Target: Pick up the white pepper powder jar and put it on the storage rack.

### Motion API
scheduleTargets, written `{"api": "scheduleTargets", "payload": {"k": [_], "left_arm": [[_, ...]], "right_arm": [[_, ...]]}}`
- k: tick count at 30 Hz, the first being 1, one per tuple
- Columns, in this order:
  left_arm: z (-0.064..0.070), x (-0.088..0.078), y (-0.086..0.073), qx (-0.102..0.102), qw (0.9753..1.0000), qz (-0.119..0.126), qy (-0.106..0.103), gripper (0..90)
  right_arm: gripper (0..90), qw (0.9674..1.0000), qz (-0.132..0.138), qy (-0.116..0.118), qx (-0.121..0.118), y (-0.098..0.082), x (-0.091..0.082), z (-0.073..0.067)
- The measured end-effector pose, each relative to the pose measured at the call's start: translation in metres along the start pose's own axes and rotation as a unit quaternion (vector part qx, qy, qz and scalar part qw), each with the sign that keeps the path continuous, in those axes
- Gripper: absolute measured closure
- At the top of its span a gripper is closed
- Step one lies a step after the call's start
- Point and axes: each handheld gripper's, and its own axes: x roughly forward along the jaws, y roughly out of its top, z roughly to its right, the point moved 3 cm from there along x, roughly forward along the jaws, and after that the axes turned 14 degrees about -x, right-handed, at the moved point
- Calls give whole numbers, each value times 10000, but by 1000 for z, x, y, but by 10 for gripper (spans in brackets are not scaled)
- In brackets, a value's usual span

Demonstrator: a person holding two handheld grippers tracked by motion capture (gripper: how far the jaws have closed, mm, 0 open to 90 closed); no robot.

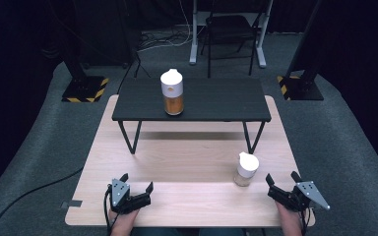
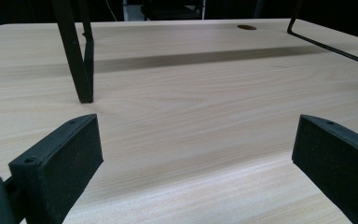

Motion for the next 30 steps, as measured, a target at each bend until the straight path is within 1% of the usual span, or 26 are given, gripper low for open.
{"api": "scheduleTargets", "payload": {"k": [6, 10, 15, 21, 30], "left_arm": [[1, 0, 0, -12, 10000, 1, 33, 7], [2, 0, 0, 17, 10000, -18, 45, 6], [3, 1, 0, 53, 10000, -17, 63, 6], [4, 1, 0, 94, 9999, -18, 87, 6], [4, 1, 0, 101, 9999, -15, 88, 6]], "right_arm": [[0, 10000, 26, -6, -22, -1, 0, -1], [0, 10000, 33, 36, -25, 0, -1, 0], [0, 9999, 56, 118, 41, 2, -3, 1], [0, 9998, 8, 196, -12, 9, -7, -1], [0, 9996, 9, 267, -41, 15, -14, -3]]}}
